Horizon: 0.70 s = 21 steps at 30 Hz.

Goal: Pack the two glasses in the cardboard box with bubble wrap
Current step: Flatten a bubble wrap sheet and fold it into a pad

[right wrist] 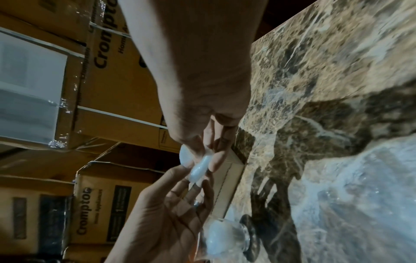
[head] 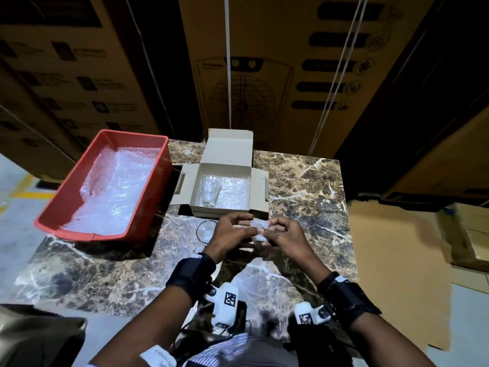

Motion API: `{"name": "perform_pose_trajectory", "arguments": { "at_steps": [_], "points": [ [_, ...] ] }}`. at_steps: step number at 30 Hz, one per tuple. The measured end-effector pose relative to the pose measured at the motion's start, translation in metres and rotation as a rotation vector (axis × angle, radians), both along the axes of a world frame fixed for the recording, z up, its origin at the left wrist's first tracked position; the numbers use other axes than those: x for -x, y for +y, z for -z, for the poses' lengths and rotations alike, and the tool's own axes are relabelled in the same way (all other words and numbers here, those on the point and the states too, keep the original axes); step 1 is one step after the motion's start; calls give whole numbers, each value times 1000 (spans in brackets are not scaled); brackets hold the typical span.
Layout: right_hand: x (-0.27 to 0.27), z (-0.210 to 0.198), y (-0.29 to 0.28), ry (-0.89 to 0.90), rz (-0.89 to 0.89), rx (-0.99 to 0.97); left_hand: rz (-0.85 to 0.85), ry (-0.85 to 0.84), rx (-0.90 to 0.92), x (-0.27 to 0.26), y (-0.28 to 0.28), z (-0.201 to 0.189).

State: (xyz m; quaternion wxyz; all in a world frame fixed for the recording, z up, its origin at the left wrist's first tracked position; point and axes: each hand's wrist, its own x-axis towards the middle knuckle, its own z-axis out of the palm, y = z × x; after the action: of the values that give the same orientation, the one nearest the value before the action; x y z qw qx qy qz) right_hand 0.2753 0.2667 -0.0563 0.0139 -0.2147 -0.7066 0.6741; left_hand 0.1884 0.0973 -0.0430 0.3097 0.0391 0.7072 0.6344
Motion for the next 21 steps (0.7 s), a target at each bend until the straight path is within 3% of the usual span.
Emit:
{"name": "perform_pose_trajectory", "arguments": {
  "at_steps": [4, 8, 12, 17, 21],
  "points": [
    [9, -8, -17, 58, -36, -10, 3, -76, -36, 13, -20, -7],
    [19, -28, -37, 130, -116, -50, 27, -18, -49, 32, -38, -19],
    [39, -42, -58, 183, -74, -80, 41, 60, -47, 58, -55, -33],
    [72, -40, -77, 140, -46, -319, 69, 180, -67, 77, -82, -31],
    [79, -42, -86, 170, -161, -561, 300, 305, 102, 82, -107, -6]
  ]
}}
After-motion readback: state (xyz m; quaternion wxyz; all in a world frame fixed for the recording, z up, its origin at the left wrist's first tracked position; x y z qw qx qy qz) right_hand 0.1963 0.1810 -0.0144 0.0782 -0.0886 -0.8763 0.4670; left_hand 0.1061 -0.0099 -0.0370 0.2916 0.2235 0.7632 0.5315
